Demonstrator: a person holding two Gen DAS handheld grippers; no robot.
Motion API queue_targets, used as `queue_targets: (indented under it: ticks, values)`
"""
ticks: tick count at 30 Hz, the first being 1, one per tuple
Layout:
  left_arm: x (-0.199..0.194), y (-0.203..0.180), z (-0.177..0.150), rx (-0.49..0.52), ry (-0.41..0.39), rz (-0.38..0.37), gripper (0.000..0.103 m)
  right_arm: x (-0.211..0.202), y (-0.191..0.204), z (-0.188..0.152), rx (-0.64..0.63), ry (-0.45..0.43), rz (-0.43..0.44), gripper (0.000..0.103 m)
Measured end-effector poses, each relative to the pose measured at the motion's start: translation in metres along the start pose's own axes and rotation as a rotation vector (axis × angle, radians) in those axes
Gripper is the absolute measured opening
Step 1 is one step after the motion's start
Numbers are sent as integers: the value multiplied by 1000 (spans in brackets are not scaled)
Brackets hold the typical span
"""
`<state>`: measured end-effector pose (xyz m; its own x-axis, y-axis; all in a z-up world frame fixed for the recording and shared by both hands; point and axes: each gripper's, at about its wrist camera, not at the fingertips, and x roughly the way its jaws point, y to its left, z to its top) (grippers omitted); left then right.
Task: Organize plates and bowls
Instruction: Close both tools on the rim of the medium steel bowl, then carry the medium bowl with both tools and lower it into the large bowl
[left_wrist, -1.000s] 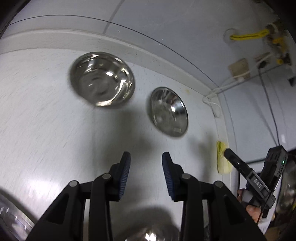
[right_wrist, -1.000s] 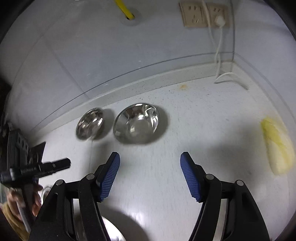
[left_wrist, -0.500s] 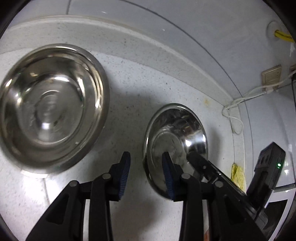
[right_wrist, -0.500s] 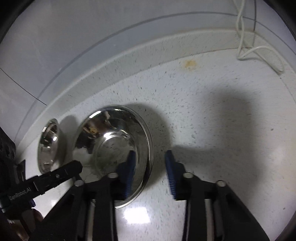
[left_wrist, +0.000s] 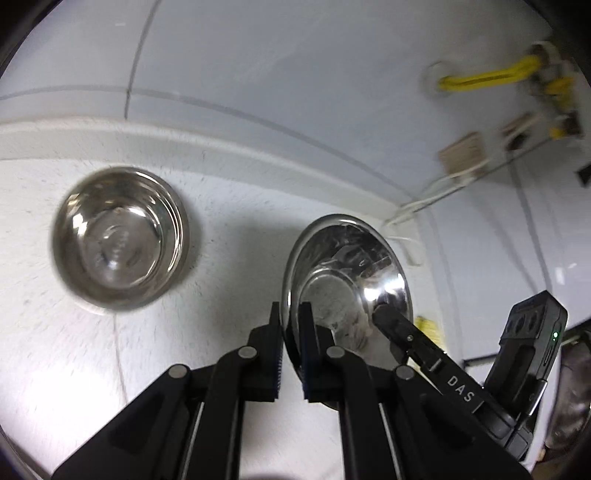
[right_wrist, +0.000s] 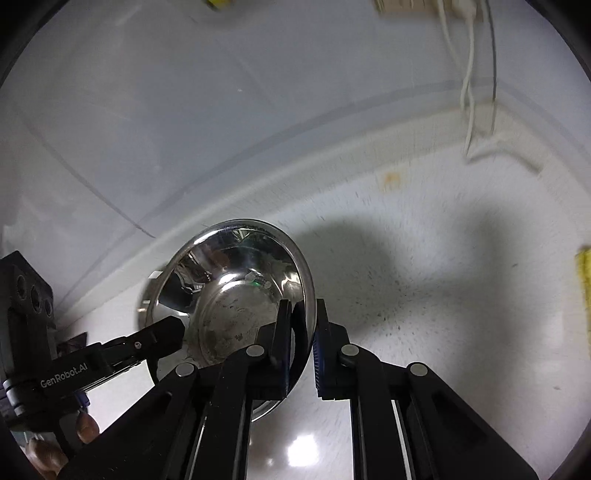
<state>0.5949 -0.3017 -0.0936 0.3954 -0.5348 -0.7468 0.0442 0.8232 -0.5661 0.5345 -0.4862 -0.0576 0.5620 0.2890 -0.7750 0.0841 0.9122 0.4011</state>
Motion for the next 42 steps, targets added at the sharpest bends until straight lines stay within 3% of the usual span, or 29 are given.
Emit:
queue_targets:
  ticks: [8,12,15,19,22,25,29,42]
  values:
    - [-128,-32,-66,64,-50,-67,6,-128,46,-52,-69,-114,46,9]
    - [-167,-39,-110,97,-47,-75,6,-180,60,-103,-90,-146,82,9]
    - [-184,-27,-146,120,-39,-54,7,-196,68,-140,-106,-139,105,10]
    - [-169,13,-193,97,51,1,7,-189,68,-193,-145,-74,101,10]
    - [-144,47,-219,35,125,40,7,-159,58,-229,-140,27,91,11]
    - [-123,58,-239,37,154,92,7,-126,42,-254,-103,118,90,11]
    - [-107,64,-252,43,172,131,7,-94,19,-263,-62,175,88,11]
    - [-82,63,-265,86,164,212,11,-86,9,-271,-59,191,74,12]
